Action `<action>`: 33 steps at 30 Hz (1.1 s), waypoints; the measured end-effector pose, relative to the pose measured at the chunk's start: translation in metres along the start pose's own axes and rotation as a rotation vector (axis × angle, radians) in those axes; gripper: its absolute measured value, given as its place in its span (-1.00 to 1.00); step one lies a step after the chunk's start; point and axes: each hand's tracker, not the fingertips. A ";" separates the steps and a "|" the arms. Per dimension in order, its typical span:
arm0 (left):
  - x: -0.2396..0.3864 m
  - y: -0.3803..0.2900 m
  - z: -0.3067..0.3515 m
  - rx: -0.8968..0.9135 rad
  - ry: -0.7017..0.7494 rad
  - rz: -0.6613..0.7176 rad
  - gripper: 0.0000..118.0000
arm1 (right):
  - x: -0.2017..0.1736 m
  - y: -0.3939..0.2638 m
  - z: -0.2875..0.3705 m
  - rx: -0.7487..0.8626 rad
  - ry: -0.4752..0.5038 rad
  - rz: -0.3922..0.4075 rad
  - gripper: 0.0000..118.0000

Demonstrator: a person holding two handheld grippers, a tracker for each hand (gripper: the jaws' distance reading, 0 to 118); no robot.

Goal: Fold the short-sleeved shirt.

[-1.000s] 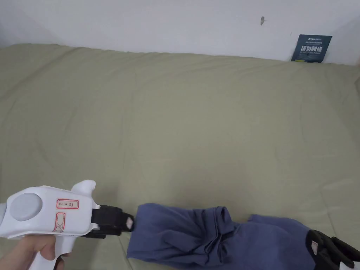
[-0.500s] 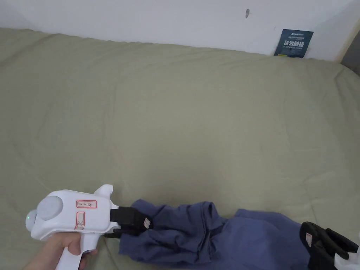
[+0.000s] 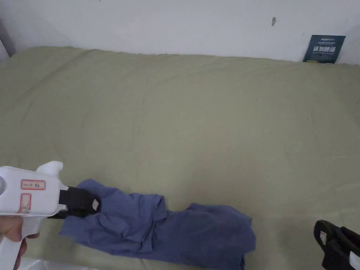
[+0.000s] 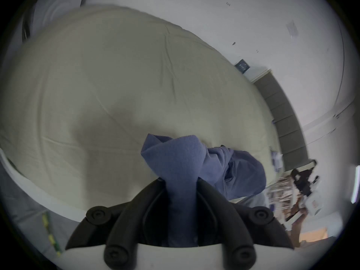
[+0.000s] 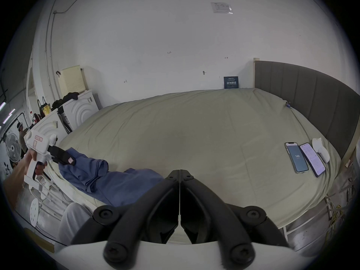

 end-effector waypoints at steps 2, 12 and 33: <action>0.023 0.001 0.003 0.008 0.093 -0.072 -0.82 | -0.002 -0.002 0.001 0.001 0.011 -0.007 -0.97; 0.161 -0.011 -0.014 -0.063 0.216 -0.287 -0.82 | 0.011 -0.010 0.013 0.018 0.019 -0.056 -0.97; 0.267 -0.060 -0.098 -0.076 0.156 -0.316 0.84 | 0.053 -0.032 0.024 -0.002 -0.048 -0.170 -0.96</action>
